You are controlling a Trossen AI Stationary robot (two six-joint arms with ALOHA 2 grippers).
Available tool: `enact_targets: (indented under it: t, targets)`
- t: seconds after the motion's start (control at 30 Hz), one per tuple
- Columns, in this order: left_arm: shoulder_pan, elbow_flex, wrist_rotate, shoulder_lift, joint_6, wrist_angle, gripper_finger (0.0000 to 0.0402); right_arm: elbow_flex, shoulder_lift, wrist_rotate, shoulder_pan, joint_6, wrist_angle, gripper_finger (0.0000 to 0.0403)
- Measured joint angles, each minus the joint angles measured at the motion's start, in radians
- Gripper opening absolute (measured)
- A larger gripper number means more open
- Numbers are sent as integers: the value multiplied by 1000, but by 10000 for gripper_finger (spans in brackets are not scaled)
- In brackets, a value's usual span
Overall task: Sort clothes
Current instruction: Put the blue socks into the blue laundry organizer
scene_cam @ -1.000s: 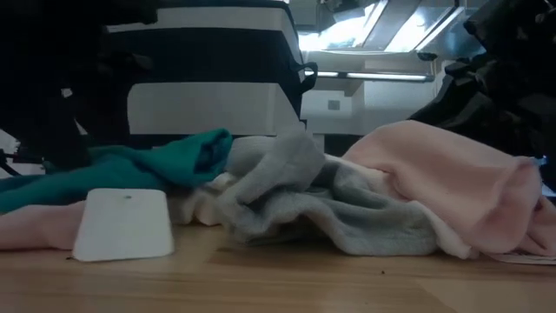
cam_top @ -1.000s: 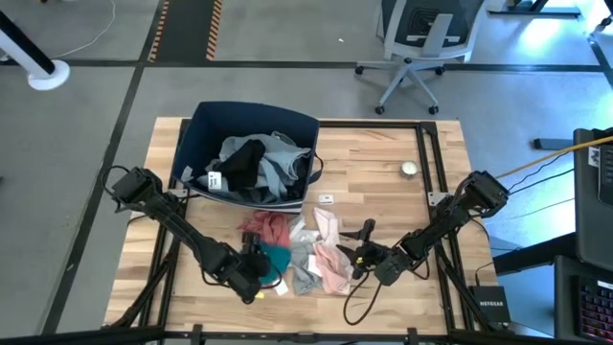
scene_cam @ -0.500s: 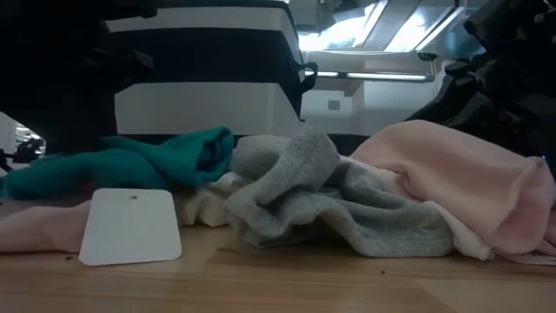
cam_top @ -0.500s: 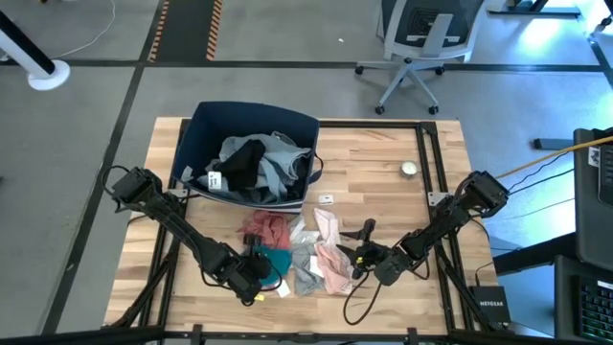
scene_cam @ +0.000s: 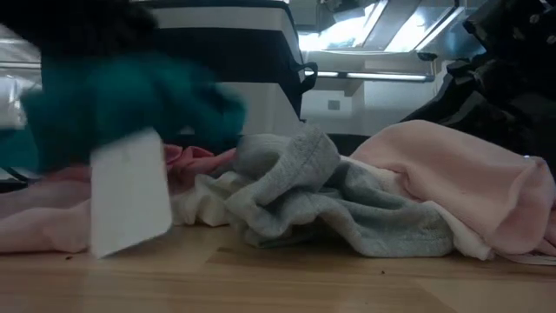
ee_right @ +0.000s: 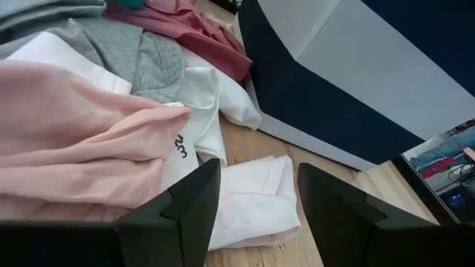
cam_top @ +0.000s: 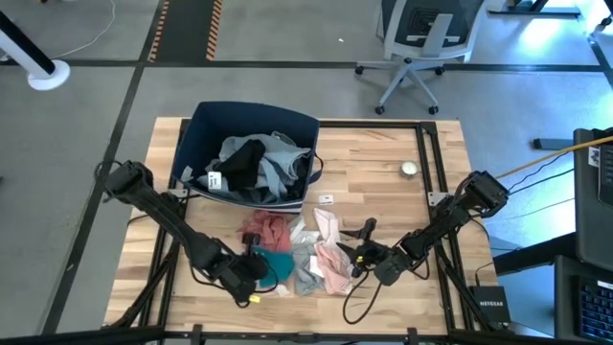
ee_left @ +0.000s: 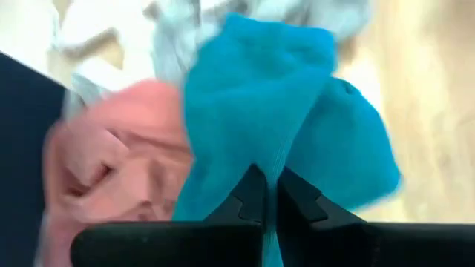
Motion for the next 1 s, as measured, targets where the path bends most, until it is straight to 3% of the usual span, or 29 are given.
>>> enact_targets:
  t: [0.17, 0.47, 0.7, 1.0]
  targets:
    - [-10, 47, -76, -100, 48, -19, 11, 0, 0, 0, 0, 1, 0, 200]
    - [-44, 65, -387, -279, 224, 100, 14, 0, 0, -1, 0, 2, 0, 200]
    - [-42, 65, -530, -367, 407, 224, 15, 0, 0, -1, 0, 2, 0, 200]
    - [3, 66, -688, -439, 508, 246, 15, 0, 0, -9, 0, 3, 0, 200]
